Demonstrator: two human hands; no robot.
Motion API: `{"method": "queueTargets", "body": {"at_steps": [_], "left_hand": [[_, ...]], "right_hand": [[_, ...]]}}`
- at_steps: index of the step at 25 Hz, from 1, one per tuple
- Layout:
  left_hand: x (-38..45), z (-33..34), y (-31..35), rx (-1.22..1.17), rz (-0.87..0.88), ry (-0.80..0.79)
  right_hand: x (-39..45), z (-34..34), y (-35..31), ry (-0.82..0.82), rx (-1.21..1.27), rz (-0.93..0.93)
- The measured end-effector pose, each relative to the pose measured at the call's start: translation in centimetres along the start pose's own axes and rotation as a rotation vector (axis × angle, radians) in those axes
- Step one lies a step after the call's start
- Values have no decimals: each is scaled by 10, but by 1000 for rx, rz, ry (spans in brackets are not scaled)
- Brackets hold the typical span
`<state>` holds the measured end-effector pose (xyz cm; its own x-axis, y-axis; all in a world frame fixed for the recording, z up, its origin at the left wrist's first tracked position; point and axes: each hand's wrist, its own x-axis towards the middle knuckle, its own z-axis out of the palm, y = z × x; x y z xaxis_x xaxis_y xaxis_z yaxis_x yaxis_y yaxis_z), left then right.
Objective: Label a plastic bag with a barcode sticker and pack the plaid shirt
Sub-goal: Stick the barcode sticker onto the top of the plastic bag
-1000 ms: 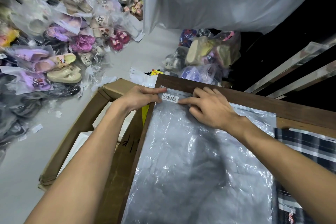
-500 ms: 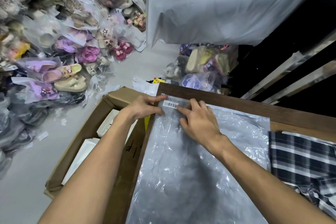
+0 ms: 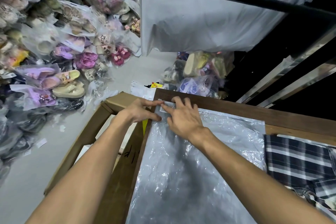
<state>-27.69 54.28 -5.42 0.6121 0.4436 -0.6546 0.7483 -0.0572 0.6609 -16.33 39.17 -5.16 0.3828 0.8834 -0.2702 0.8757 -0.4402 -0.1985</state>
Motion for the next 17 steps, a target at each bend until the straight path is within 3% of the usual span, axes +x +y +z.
{"method": "queueTargets", "body": {"at_steps": [4,10,17], "left_hand": [[2,-1,-2,2,11,-4],[-1,0,5,13,19,-36],[-6,0,9,101,-4,-2]], "right_hand": [[-3,8,-8,-20,-28,20],[-7,13,-13,-21,122,68],[-18,16,-15,83,-1,13]]}}
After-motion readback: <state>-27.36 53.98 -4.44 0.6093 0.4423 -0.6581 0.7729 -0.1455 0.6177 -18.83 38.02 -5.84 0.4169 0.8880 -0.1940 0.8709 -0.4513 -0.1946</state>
